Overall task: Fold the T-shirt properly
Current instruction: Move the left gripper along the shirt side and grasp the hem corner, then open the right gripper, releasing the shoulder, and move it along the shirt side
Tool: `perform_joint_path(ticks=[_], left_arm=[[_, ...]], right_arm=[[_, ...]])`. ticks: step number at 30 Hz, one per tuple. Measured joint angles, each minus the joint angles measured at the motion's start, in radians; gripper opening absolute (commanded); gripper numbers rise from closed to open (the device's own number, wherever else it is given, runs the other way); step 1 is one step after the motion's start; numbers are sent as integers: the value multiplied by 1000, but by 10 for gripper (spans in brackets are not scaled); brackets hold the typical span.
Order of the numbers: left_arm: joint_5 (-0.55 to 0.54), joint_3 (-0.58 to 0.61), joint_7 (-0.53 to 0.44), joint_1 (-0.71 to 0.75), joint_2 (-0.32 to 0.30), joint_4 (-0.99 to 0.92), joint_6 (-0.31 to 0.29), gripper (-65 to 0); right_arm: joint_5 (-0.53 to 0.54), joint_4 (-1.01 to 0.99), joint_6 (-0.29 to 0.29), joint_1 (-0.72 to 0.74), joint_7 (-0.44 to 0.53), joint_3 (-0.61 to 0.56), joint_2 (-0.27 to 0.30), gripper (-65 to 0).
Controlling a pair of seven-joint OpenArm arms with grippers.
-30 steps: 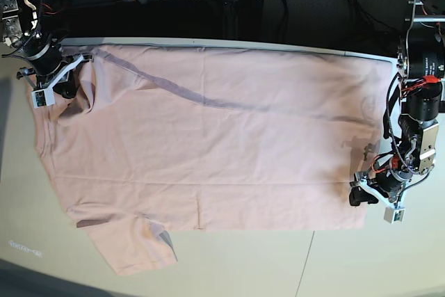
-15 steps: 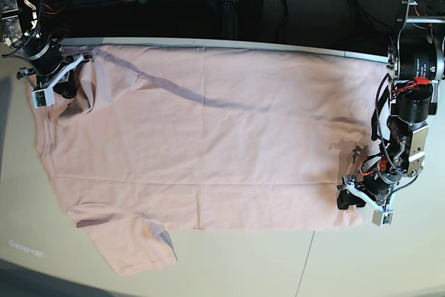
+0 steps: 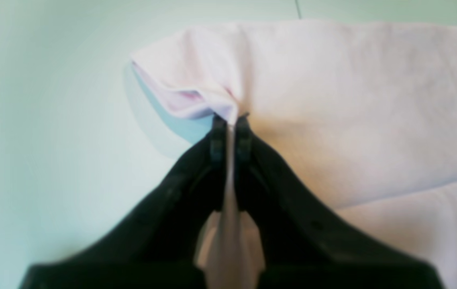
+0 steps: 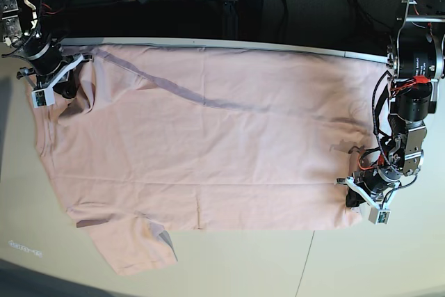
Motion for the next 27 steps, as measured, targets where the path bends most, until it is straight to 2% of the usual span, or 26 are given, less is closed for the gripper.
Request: perform_joint_path(ticks=[7, 16, 22, 27], left_arm=[[0, 0, 0, 0, 2, 0, 0, -650], [0, 0, 9, -2, 2, 0, 0, -650], [-1, 0, 12, -2, 2, 0, 0, -650], [-1, 0, 12, -2, 2, 0, 0, -650]], right_arm=[[13, -3, 15, 39, -24, -2, -5, -650], [56, -16, 22, 175, -93, -3, -11, -650], [101, -22, 22, 255, -190, -6, -12, -650], [116, -21, 22, 257, -216, -6, -13, -650]])
